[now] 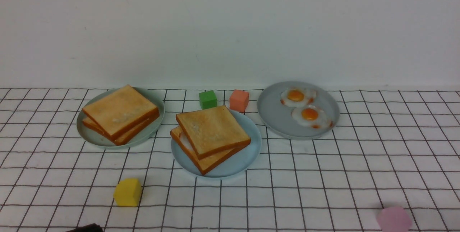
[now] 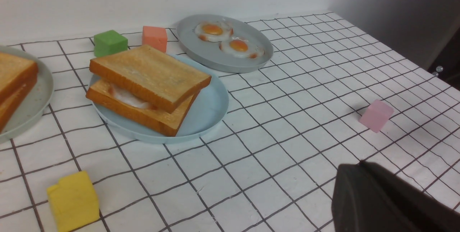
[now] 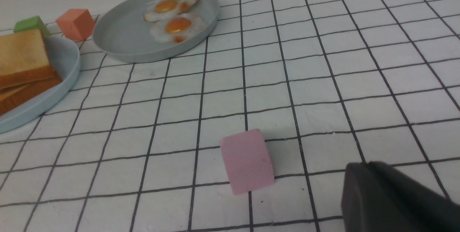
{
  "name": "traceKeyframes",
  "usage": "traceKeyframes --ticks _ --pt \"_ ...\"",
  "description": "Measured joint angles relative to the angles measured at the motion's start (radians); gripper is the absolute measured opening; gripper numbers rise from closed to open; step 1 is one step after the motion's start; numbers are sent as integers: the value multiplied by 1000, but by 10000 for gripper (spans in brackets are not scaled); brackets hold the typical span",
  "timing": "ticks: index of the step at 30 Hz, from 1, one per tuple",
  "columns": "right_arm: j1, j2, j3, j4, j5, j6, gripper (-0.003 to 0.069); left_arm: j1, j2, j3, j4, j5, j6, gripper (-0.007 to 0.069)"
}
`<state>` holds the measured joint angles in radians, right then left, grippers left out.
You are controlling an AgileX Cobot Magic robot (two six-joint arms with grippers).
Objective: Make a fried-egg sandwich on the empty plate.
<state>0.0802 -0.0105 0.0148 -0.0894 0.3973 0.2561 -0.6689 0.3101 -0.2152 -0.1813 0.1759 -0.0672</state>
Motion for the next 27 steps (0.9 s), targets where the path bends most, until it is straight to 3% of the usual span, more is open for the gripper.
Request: traceKeyframes --ticks 16,21,25,27 --pt "0 0 0 0 0 0 42 8 0 3 8 -15 0 1" --pt "0 0 0 0 0 0 49 201 -90 59 22 -123 -32 -3" --pt "0 0 0 0 0 0 59 461 -272 135 59 -33 -45 -13" --pt "0 0 0 0 -1 0 61 512 -304 160 72 5 -45 -13"
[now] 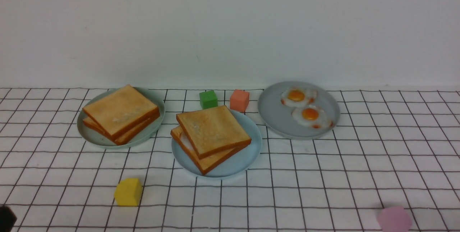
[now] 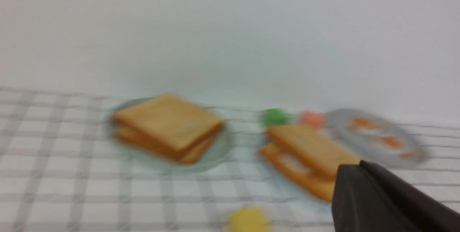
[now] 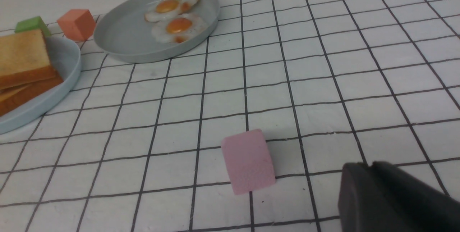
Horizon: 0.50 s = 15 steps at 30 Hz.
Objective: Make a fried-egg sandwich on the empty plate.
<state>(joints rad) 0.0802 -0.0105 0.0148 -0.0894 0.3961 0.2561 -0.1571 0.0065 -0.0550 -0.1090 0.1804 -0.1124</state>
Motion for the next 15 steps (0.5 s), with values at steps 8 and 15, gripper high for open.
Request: traceKeyframes --ticks 8,15 --pt "0 -1 1 0 -1 0 78 170 -18 86 -13 207 -71 -13" --pt "0 -1 1 0 -1 0 83 171 -18 86 -15 208 -78 -13"
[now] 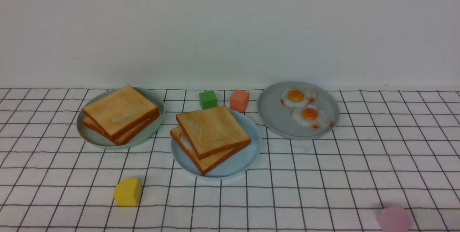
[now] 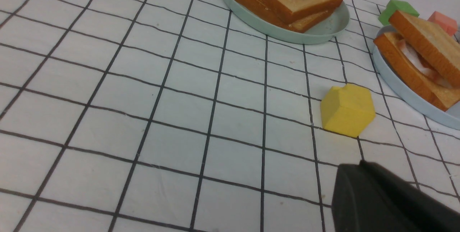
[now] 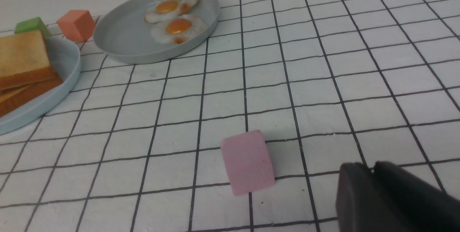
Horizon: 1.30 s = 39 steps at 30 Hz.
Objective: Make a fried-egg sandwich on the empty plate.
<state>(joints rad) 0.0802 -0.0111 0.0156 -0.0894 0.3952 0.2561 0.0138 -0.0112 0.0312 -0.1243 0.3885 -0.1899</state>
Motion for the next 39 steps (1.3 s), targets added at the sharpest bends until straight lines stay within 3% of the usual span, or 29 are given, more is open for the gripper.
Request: traceKeyframes --ticks 39 --pt "0 0 0 1 -1 0 121 0 0 0 -2 0 -1 1"
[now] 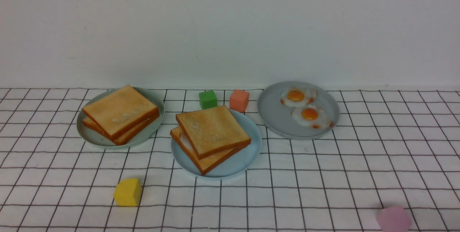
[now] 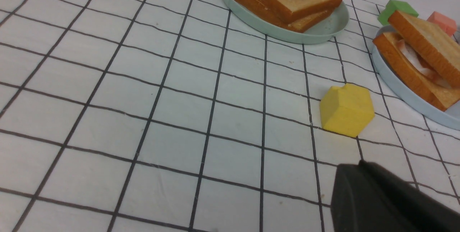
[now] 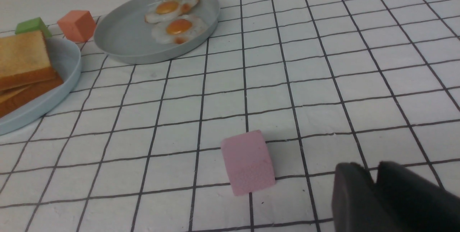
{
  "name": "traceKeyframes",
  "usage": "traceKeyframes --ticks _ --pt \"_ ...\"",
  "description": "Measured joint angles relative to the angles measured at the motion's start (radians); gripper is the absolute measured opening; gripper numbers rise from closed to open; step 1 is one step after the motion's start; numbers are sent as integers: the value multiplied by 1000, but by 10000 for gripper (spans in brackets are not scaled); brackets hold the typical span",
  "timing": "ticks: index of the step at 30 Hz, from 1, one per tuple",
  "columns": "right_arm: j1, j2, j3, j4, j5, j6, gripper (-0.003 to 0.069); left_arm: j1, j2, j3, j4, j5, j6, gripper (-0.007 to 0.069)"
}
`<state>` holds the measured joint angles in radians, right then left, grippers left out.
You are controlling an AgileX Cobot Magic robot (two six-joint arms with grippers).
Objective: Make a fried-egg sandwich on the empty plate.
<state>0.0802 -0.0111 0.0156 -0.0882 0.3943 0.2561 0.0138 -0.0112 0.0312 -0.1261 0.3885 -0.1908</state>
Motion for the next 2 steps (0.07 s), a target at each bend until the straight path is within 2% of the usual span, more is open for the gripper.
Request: traceKeyframes --ticks 2 --pt "0 0 0 0 -1 0 123 0 0 0 0 0 0 2"
